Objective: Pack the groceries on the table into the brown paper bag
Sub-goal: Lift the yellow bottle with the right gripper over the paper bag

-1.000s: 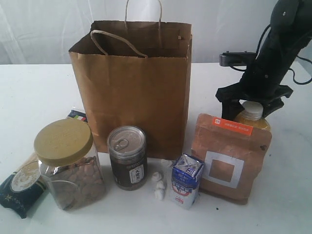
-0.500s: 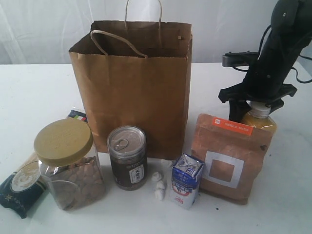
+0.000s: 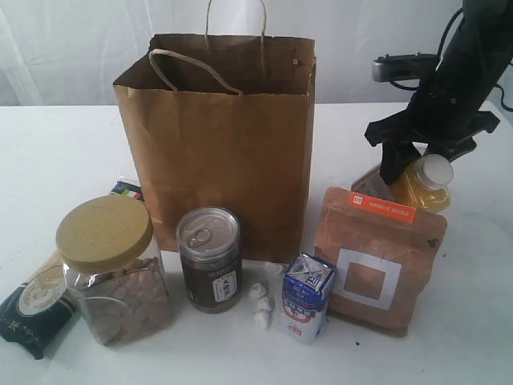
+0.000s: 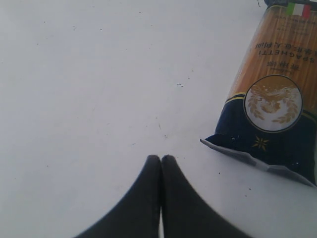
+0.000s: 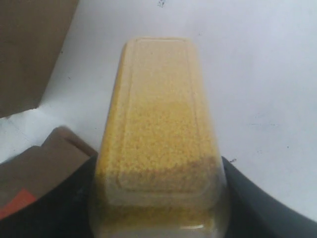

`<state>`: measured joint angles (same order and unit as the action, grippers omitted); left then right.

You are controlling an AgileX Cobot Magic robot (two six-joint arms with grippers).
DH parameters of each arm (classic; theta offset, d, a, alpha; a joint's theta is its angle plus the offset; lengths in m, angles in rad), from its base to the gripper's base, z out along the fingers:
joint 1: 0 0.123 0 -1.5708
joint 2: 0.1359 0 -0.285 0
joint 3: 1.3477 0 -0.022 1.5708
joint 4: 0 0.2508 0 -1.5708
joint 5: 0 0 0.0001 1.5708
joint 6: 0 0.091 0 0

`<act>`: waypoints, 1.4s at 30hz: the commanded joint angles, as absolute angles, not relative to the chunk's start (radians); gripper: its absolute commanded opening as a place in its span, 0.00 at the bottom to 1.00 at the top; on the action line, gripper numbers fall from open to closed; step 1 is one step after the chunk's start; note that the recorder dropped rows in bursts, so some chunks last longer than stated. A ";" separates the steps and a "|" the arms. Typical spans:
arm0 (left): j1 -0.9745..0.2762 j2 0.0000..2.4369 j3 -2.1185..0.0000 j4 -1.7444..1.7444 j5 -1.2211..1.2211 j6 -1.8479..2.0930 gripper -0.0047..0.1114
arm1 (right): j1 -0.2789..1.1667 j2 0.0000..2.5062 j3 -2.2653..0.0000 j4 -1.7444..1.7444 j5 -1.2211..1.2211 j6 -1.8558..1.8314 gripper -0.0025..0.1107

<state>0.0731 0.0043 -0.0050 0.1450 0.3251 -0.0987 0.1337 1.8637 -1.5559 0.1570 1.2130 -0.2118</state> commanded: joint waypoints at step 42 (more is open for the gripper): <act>0.067 0.000 0.000 0.143 0.334 -0.105 0.04 | 0.133 1.650 -2.127 0.688 1.089 -0.316 0.02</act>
